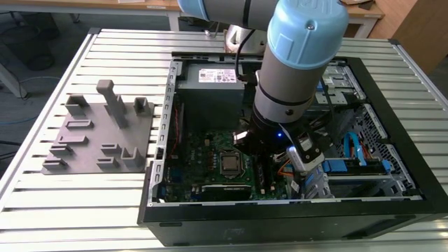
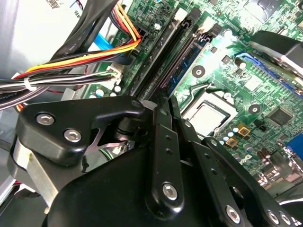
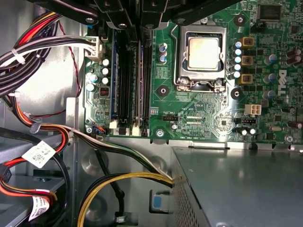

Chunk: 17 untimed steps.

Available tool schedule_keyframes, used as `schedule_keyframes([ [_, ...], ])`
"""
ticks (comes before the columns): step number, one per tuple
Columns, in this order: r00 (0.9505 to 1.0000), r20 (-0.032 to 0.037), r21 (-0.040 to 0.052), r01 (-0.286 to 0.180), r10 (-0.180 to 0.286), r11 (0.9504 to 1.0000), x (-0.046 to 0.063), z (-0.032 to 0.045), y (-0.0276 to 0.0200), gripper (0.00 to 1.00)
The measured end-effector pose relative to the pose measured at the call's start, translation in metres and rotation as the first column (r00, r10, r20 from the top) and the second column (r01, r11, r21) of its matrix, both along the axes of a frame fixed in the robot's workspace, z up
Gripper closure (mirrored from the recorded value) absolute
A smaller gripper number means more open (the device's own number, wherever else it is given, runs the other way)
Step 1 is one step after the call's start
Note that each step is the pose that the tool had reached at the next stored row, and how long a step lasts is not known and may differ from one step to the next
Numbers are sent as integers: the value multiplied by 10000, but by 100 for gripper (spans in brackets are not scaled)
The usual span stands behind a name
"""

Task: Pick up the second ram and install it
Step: 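Insert the second ram into the second slot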

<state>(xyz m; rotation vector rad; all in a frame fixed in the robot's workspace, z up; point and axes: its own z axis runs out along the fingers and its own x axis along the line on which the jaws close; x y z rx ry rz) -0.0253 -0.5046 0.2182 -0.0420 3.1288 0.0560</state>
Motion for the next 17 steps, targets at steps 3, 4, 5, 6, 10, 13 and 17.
schedule_keyframes([
  [3, 10000, 0, 0, -20, 20, 10000, 1, 0, 0, 86],
  [4, 10000, 0, 0, -28, 28, 10000, 1, 0, 0, 86],
  [5, 10000, 0, -1, -44, 44, 10000, 1, 0, 0, 86],
  [6, 10000, 0, 0, -62, 62, 10000, 1, 0, 0, 86],
  [10, 9999, 0, -2, -127, 127, 9999, 2, 0, 10, 86],
  [13, 9999, 0, -1, -134, 134, 9999, 2, 0, 55, 86],
  [17, 9999, -1, -3, -135, 135, 9999, 1, 0, 57, 86],
])
